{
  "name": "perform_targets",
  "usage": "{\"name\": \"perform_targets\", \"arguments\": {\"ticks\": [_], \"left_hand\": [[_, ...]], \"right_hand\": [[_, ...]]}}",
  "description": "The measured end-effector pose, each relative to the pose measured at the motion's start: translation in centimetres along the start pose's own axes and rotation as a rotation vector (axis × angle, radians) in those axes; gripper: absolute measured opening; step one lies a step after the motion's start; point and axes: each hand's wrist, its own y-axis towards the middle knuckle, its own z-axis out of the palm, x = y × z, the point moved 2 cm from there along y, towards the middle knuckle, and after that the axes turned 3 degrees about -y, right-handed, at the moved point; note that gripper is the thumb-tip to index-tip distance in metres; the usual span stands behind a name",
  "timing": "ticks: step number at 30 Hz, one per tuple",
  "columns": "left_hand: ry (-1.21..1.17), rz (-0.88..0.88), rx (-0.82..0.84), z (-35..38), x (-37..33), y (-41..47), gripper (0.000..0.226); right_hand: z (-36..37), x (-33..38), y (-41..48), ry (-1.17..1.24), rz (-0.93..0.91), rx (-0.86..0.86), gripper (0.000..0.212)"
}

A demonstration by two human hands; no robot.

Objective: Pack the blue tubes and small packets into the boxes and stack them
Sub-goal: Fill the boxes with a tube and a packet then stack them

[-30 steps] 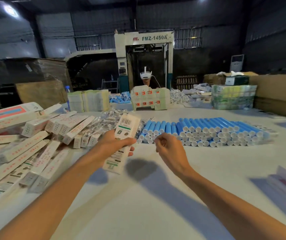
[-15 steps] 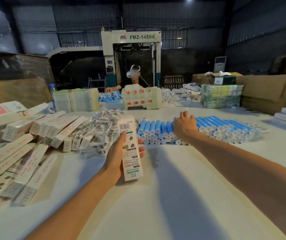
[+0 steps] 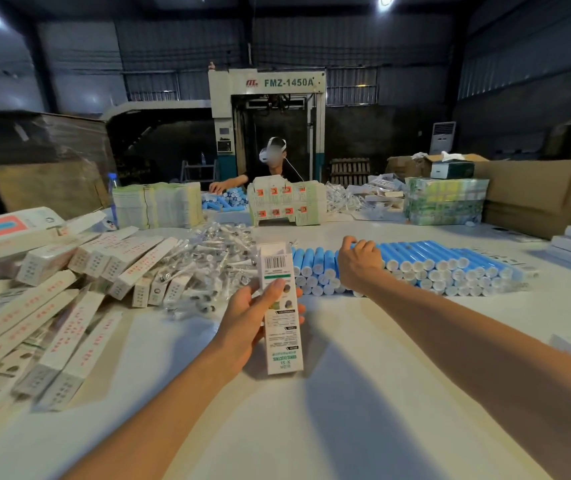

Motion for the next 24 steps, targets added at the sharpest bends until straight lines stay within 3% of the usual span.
{"name": "perform_targets", "arguments": {"ticks": [6, 10, 12, 16, 18, 21, 24], "left_hand": [[-0.004, -0.018, 0.028, 0.1, -0.1, -0.2, 0.047], [-0.02, -0.026, 0.038, 0.1, -0.4, -0.3, 0.048], [-0.02, -0.019, 0.046, 0.1, -0.6, -0.4, 0.049], [0.013, 0.028, 0.028, 0.2, -1.3, -0.6, 0.056], [0.034, 0.044, 0.021, 0.3, -1.5, -0.7, 0.056], [0.069, 0.058, 0.025, 0.5, -1.6, -0.9, 0.053], [0.094, 0.074, 0.041, 0.7, -1.7, -1.0, 0.05]], "right_hand": [[0.6, 0.0, -0.7, -0.076, -0.004, -0.02, 0.066], [0.1, 0.1, -1.3, 0.068, 0.016, -0.026, 0.071], [-0.9, 0.0, -1.6, 0.314, 0.037, -0.046, 0.064], [-4.2, -1.5, -3.2, 1.332, 0.119, 0.006, 0.057], [-6.3, -2.3, -4.8, 1.681, 0.051, -0.049, 0.064], [-9.6, -2.7, -6.6, 1.983, -0.22, -0.13, 0.077], [-12.1, -2.0, -7.1, 2.06, -0.38, -0.084, 0.104]]}}
